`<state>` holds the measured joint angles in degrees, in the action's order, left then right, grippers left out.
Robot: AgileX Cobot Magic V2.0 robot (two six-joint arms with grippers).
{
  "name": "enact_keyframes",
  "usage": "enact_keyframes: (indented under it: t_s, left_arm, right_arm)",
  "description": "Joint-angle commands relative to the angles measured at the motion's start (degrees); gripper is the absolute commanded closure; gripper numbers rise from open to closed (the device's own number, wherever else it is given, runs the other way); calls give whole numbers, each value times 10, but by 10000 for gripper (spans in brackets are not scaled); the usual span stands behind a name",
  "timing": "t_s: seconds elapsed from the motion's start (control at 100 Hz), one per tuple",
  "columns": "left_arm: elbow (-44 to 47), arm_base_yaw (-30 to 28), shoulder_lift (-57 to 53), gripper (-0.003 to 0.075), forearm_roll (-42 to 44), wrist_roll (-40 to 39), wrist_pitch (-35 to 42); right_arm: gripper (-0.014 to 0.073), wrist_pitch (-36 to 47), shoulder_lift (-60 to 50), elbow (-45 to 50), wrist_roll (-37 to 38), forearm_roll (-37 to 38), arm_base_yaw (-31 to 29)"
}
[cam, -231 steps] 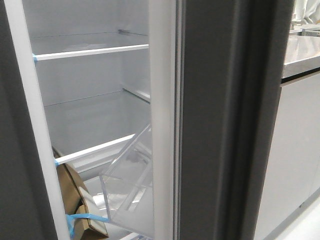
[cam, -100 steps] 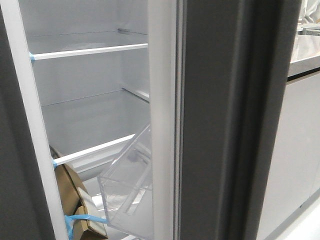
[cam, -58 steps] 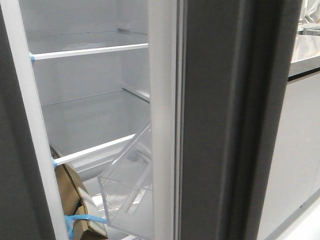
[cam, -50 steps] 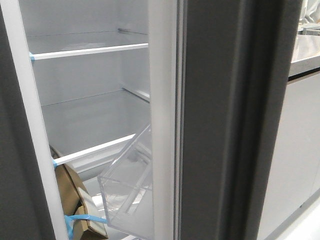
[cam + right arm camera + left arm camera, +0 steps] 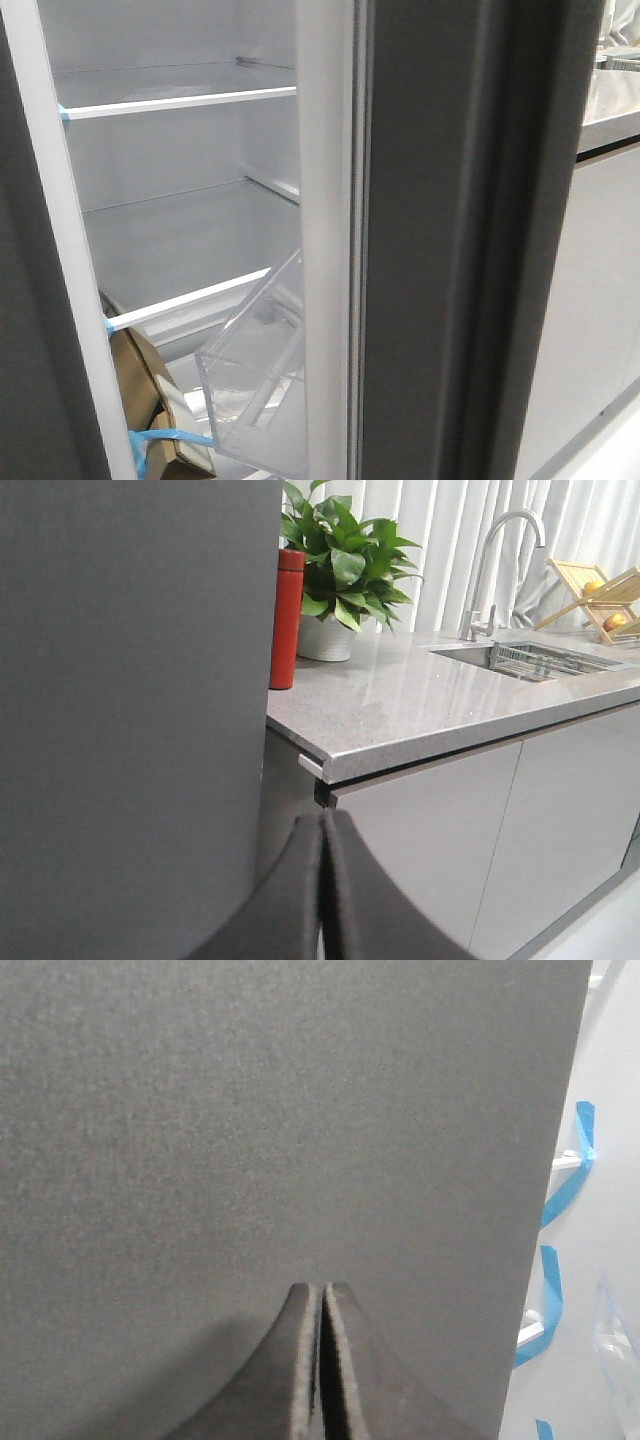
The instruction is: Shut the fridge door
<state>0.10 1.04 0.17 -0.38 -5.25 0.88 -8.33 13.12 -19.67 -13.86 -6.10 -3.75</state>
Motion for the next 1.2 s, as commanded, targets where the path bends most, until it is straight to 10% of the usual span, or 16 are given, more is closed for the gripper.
enact_keyframes:
  t_s: [0.0,0.47,1.19]
  left_arm:
    - [16,3,11,741,-1,-2,44]
    - [16,3,11,741,-1,-2,44]
    - [16,3,11,741,-1,-2,44]
  right_arm:
    - [670,9,51,-81,0,-4,-3]
    - [670,-50,252,-363,0,-86,61]
    - [670,-15,331,-404,0,-185,268]
